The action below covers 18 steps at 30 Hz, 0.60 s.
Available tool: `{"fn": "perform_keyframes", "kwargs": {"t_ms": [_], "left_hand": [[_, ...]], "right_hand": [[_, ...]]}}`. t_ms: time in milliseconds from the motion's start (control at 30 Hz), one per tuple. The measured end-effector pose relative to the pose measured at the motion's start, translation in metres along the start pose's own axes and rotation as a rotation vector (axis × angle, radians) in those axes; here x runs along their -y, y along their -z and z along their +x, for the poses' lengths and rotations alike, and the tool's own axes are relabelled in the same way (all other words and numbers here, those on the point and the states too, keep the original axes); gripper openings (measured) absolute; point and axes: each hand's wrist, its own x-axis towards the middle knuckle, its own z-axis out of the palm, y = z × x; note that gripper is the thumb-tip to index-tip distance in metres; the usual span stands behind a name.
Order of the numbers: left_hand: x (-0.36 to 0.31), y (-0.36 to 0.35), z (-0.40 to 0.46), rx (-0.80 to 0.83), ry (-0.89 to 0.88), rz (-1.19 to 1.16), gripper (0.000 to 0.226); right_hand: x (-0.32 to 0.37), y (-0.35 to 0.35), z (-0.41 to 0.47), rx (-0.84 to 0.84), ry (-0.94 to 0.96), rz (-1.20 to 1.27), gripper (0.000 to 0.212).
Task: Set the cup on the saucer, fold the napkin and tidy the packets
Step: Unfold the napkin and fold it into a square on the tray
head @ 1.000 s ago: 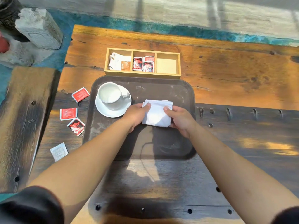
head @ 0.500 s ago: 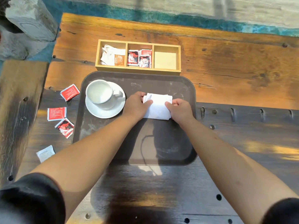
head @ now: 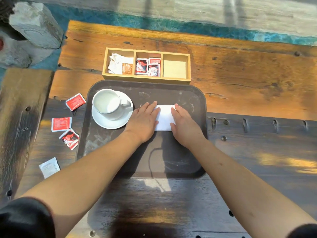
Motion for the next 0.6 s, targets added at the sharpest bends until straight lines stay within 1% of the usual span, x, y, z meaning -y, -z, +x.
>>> {"fn": "perform_keyframes", "kwargs": {"t_ms": [100, 267, 433, 600], "left_hand": [[-0.002, -0.003, 0.004, 0.068, 0.04, -0.018, 0.057], [-0.003, -0.005, 0.008, 0.156, 0.073, -0.004, 0.06], [-0.007, -0.002, 0.012, 0.182, 0.087, 0.004, 0.061], [-0.01, 0.006, 0.012, 0.173, 0.09, -0.047, 0.062]], "right_hand": [[-0.003, -0.007, 0.003, 0.054, 0.002, -0.033, 0.058], [-0.006, -0.01, 0.005, 0.1, -0.018, -0.106, 0.059], [-0.001, -0.012, 0.007, 0.097, -0.046, -0.132, 0.059], [0.007, -0.002, 0.007, 0.118, -0.053, -0.169, 0.058]]}}
